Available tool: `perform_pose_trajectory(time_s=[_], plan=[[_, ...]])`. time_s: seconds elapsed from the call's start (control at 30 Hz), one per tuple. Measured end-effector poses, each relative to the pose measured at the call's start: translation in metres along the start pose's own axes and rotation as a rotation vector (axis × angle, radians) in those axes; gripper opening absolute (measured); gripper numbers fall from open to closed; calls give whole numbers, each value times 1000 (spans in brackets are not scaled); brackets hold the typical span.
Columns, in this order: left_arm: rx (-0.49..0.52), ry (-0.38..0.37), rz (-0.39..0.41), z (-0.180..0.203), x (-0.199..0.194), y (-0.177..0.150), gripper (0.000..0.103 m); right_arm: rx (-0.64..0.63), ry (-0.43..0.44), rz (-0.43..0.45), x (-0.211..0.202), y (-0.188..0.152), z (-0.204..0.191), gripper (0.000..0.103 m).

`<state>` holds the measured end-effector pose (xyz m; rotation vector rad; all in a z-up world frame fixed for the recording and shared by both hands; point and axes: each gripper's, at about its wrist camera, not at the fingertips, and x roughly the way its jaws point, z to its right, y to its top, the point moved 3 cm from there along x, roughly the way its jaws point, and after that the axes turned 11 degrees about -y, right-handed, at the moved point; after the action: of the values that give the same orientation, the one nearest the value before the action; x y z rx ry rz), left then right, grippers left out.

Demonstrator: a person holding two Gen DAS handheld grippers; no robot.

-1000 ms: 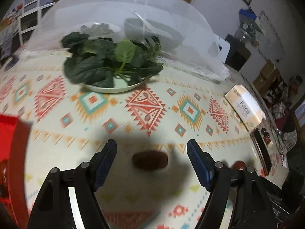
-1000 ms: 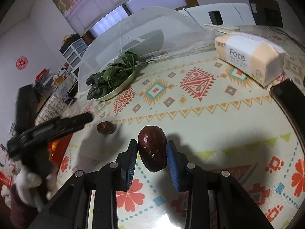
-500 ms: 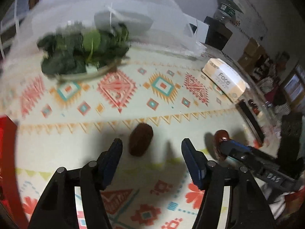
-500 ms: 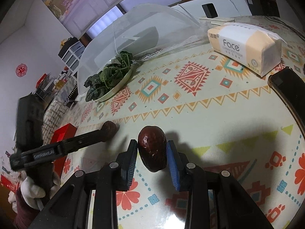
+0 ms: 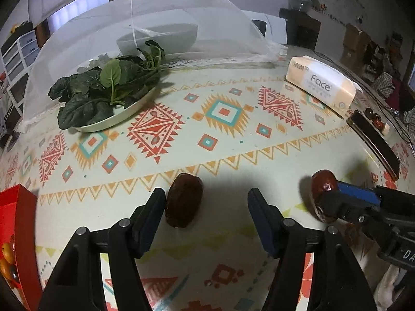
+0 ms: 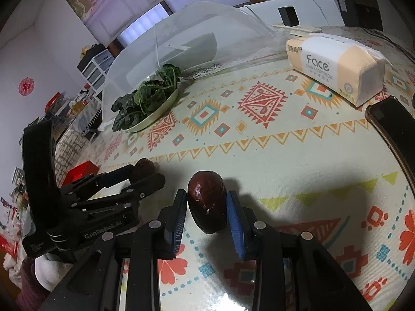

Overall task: Organize fruits
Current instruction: 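Grasp the last dark date on the cloth with the left tool, then carry both dates over the red tray and open both tools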

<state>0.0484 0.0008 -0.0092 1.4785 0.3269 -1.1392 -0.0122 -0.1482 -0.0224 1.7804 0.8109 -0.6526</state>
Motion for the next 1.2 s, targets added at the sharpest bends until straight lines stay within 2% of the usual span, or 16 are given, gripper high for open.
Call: perform_pose_trajectory(time_s=[0.1,0.13,0.17,0.23,0.43,0.63,0.8,0.93,1.07,1.2], plan=[[-5,8,-4,1,4,-1,65,-3,-9,-7,1,0,0,35],[-9,17,-5,0,5,-2,61,-3,-11,-9,2,0,-1,35],[-11,25,-8,-1,5,-3,42,-4,-11,-11,2,0,-1,35],[-21,31,-5,-3,5,-3,28,-5,-13,-13,2,0,-1,35],[-55,42,15,-4,-5,-8,28,-33,-25,-28,6,-1,-5,36],[-83,64,48,-2,-31,-15,28,-55,-28,-33,8,-2,-8,36],[-98,100,94,-1,-62,-28,28,-99,-38,-22,6,-5,-17,35],[-117,136,141,-5,-91,-41,28,-87,-44,-7,3,-5,-14,35],[-146,160,189,-14,-122,-55,28,-82,-66,9,0,-4,-14,35],[-188,178,243,-32,-154,-70,28,-59,-73,-15,-3,-9,-14,35]])
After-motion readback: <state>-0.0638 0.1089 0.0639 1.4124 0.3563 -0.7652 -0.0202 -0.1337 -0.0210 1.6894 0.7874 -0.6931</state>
